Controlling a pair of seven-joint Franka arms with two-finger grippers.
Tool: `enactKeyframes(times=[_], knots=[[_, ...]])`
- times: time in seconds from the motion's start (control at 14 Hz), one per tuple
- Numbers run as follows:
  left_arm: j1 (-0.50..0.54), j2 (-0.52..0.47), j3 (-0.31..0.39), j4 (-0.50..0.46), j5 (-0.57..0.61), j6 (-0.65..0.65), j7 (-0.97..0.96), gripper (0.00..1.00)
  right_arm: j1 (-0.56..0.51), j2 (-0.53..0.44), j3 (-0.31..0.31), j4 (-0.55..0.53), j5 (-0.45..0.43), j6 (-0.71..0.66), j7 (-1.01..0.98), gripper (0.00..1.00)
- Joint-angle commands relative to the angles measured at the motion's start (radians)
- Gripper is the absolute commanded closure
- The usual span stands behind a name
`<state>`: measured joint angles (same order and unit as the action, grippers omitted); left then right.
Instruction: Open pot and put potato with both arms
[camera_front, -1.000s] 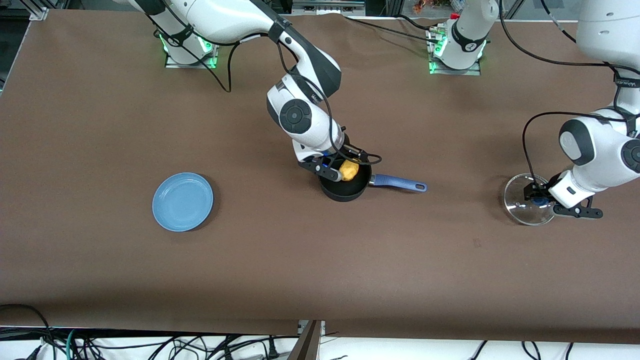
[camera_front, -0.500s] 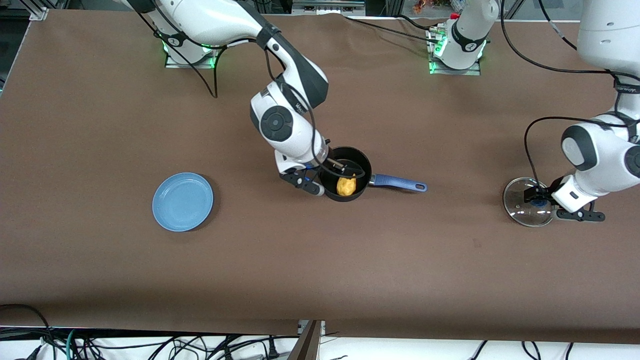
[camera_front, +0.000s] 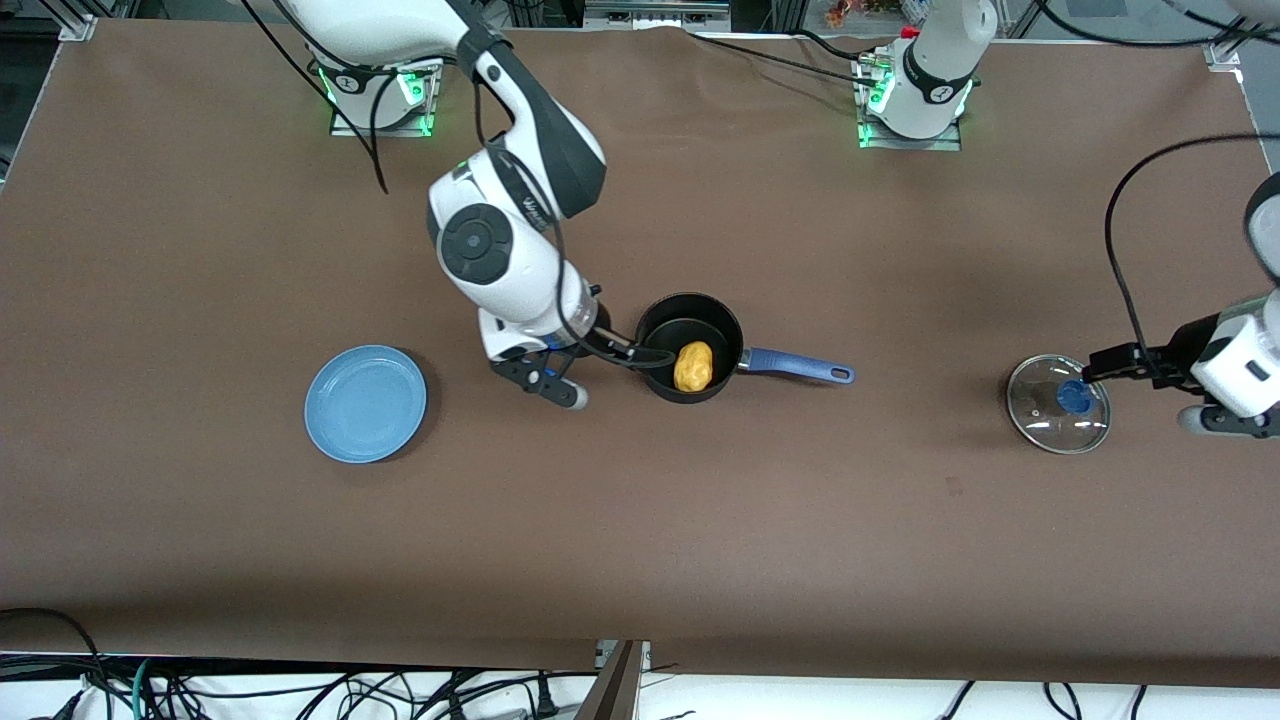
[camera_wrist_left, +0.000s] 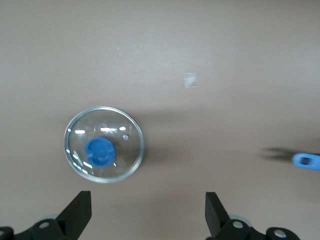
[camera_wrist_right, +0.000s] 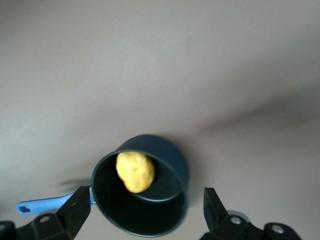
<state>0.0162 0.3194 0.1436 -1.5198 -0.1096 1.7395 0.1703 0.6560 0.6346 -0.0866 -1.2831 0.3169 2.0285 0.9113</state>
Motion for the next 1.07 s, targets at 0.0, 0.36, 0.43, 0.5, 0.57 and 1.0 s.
enactKeyframes(times=[0.0,0.36,0.43,0.5,0.57,1.0], knots=[[-0.007,-0.045,-0.036,0.082,0.045,-0.133,-0.098,0.00,-0.001,-0.065,-0.067,-0.007,-0.009,-0.114,-0.128,0.00],[-0.038,-0.141,-0.093,0.083,0.085,-0.221,-0.196,0.00,-0.001,-0.180,-0.211,-0.007,-0.009,-0.354,-0.316,0.00],[-0.035,-0.143,-0.094,0.084,0.082,-0.222,-0.196,0.00,-0.001,-0.199,-0.246,-0.007,-0.009,-0.399,-0.362,0.00],[-0.029,-0.154,-0.094,0.089,0.079,-0.222,-0.195,0.00,-0.001,-0.222,-0.286,-0.007,-0.009,-0.440,-0.421,0.00],[-0.028,-0.163,-0.105,0.090,0.080,-0.225,-0.195,0.00,-0.001,-0.239,-0.326,-0.007,-0.009,-0.483,-0.481,0.00],[-0.022,-0.151,-0.136,0.092,0.083,-0.238,-0.227,0.00,-0.001,-0.320,-0.528,-0.009,-0.012,-0.643,-0.770,0.00]])
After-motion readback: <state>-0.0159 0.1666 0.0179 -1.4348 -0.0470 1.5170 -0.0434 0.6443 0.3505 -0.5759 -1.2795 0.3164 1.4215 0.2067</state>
